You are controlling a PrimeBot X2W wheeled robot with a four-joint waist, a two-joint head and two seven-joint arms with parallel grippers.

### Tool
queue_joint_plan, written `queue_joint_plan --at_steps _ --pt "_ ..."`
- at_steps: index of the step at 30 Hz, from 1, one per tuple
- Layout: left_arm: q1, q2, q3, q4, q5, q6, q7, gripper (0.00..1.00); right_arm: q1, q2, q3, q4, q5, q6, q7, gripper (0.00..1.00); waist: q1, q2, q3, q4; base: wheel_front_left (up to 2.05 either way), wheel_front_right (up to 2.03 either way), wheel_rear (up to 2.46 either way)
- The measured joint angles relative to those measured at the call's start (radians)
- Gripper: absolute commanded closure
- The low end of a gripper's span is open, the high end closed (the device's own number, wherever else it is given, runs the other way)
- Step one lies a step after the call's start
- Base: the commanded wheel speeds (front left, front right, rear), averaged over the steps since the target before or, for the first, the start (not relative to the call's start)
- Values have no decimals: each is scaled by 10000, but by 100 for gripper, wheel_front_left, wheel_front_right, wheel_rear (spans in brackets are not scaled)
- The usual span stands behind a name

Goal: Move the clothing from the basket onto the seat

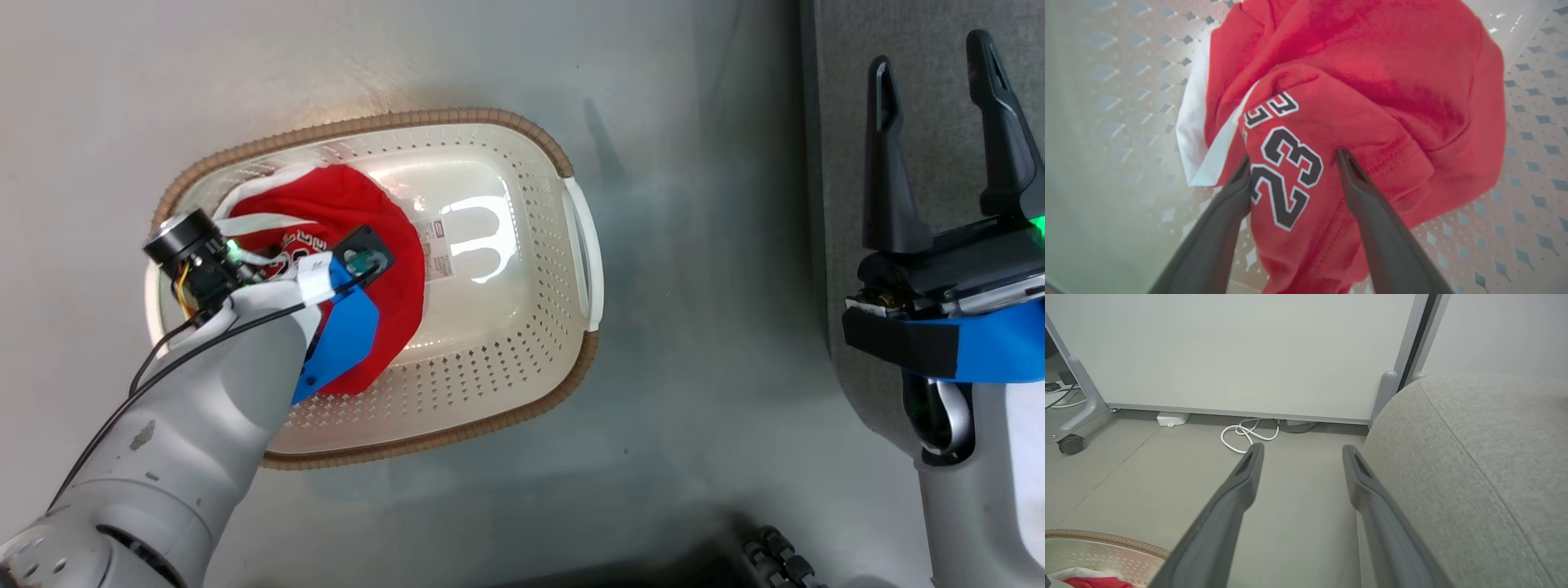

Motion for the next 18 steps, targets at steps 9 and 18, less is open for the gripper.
queue_joint_plan --at_steps 9,18 --pt "-434 -198 -268 8 -128 0 640 100 -89 77 -65 -178 -105 2 0 0 0 0 462 -113 0 0 0" --pt "-606 -339 -525 12 -500 0 838 100 -229 169 -59 -79 -157 2 -2 0 0 0 404 -161 0 0 0"
